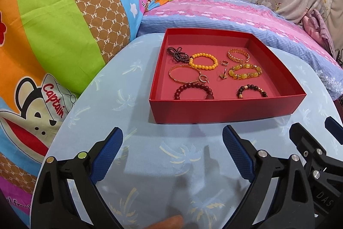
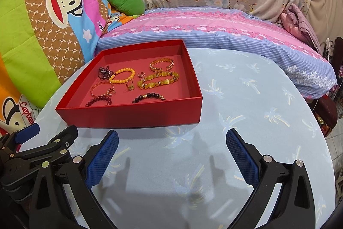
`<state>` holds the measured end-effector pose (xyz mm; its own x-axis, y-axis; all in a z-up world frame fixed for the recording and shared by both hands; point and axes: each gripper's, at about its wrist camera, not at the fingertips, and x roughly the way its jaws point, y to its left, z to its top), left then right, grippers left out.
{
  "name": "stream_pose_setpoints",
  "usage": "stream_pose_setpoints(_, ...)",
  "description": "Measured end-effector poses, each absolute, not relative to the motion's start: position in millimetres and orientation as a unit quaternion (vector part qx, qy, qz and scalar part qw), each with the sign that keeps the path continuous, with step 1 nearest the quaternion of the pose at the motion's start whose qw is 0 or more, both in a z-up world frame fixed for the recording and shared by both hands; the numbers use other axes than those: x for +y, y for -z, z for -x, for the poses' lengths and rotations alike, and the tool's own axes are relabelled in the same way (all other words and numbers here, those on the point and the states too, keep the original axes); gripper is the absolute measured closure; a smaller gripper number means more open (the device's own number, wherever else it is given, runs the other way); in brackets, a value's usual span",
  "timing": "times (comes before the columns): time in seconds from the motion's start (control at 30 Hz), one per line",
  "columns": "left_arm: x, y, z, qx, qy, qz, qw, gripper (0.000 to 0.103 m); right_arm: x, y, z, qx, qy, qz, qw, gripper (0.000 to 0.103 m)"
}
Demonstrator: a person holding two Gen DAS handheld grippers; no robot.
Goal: Organize jewelry
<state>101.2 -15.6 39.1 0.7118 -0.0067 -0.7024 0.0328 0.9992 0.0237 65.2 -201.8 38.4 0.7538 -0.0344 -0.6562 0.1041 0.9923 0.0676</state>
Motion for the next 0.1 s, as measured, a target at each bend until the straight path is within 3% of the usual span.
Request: stream_pose_setpoints(0.1, -16.0, -37.8, -102.1, 0.385, 0.012, -0.013, 0.923, 0.013, -202.0, -38.3, -65.4, 0.350, 0.038, -0.049, 0.935, 0.006)
